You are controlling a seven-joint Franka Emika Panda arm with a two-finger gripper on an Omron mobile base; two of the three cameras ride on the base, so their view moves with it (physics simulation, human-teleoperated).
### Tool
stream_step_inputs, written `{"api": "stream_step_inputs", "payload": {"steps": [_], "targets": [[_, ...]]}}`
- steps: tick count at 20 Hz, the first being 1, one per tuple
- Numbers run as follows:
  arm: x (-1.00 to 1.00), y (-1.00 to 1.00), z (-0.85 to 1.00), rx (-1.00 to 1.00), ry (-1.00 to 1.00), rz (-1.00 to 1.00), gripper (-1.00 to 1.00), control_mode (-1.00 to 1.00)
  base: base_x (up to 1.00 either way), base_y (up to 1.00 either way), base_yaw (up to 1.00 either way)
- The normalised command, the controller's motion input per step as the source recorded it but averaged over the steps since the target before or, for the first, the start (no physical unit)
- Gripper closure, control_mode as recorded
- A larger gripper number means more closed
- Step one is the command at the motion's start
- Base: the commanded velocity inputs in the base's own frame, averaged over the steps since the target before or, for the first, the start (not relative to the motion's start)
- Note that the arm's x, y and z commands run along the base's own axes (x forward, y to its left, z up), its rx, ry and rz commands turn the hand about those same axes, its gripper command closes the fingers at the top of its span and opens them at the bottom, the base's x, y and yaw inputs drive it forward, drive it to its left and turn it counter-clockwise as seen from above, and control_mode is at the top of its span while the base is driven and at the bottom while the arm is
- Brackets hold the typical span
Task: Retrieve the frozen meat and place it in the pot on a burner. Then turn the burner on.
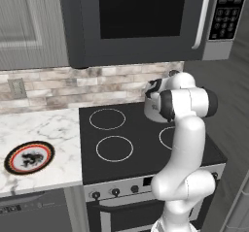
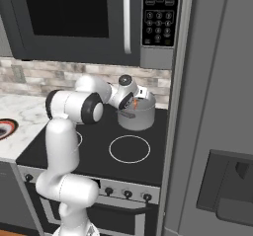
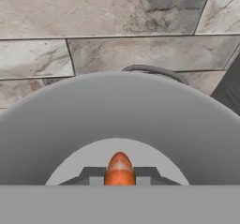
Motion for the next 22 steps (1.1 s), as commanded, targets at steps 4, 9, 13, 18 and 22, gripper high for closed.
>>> {"api": "stream_step_inputs", "payload": {"steps": [4,9,13,18,22], "targets": [[0.02,0.0,-0.01,0.0,0.0,0.0,1.0,-1.0,0.0,0.0,0.0],[0.0,0.0,0.0,0.0,0.0,0.0,1.0,-1.0,0.0,0.0,0.0],[0.0,0.0,0.0,0.0,0.0,0.0,-1.0,-1.0,0.0,0.0,0.0],[0.0,0.0,0.0,0.0,0.0,0.0,-1.0,-1.0,0.0,0.0,0.0],[0.0,0.0,0.0,0.0,0.0,0.0,-1.0,-1.0,0.0,0.0,0.0]]}}
